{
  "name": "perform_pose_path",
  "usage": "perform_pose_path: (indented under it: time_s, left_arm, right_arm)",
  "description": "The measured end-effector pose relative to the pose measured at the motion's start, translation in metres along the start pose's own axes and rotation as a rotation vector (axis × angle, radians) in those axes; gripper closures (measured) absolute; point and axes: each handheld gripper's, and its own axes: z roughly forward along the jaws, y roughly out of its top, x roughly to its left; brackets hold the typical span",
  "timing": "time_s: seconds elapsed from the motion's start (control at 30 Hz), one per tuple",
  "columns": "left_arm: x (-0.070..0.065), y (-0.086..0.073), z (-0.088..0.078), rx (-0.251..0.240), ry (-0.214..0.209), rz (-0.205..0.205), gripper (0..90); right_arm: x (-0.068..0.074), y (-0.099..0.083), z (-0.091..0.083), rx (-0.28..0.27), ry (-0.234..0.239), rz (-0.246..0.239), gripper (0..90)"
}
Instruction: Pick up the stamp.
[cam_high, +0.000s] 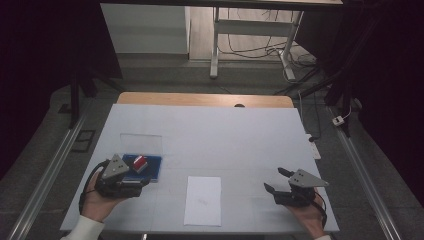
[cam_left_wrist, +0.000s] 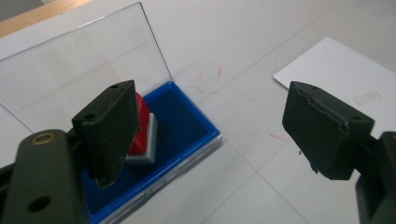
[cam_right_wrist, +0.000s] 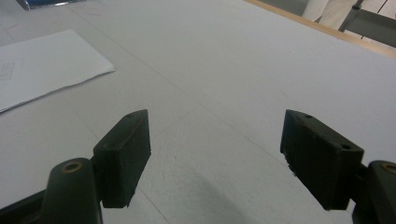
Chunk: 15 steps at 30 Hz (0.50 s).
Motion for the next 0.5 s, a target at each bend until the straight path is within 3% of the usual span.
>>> perform_pose_path:
  time_s: [0.5]
  left_arm:
    - [0.020,0.019,0.012,0.034,0.014,-0.009,22.0]
  right_arm:
    - [0.001,-0.001,0.005,0.023,0.018,-0.001,24.4]
